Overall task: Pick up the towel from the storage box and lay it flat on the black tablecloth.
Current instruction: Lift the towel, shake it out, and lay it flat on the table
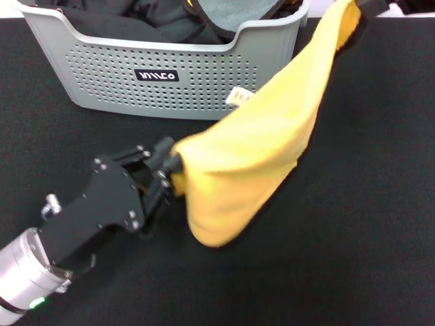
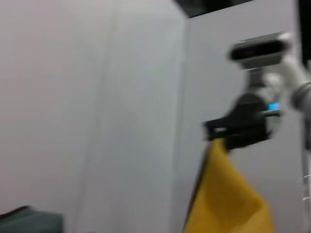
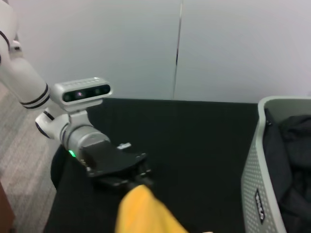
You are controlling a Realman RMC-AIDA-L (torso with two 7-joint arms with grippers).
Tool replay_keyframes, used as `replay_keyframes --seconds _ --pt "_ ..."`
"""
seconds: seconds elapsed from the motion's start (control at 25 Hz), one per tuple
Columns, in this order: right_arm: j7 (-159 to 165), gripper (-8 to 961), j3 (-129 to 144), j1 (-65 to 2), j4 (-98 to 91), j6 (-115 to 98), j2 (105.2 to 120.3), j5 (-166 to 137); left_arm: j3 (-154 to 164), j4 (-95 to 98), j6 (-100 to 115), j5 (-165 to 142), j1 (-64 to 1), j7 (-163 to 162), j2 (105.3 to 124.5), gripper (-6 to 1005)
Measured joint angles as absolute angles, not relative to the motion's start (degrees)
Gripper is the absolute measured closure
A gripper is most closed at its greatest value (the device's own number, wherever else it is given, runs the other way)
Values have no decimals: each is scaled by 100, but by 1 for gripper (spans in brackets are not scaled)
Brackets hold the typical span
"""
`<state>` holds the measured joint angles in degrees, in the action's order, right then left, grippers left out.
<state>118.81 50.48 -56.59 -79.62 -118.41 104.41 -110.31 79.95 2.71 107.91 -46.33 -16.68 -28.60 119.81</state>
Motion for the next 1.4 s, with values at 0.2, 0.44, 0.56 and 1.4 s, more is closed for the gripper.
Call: replay_keyframes --seconds 0.2,0.44,0.56,1.4 --pt "11865 943 5082 -5893 -8033 -11912 10337 -11148 7986 281 10954 -4767 -1697 -3131 11949 872" --pt "11636 943 5123 -6112 -8656 -12290 10222 -11722 7953 338 11119 -4712 -1485 -3520 11712 647" --pt "11683 943 5045 -6118 -8909 -12299 10129 -11812 7946 341 11120 -4710 -1415 -3743 11630 414" --pt "11579 943 7739 -6623 -9126 -12383 9391 -9822 7979 1248 11000 -4906 -1872 -4046 11920 203"
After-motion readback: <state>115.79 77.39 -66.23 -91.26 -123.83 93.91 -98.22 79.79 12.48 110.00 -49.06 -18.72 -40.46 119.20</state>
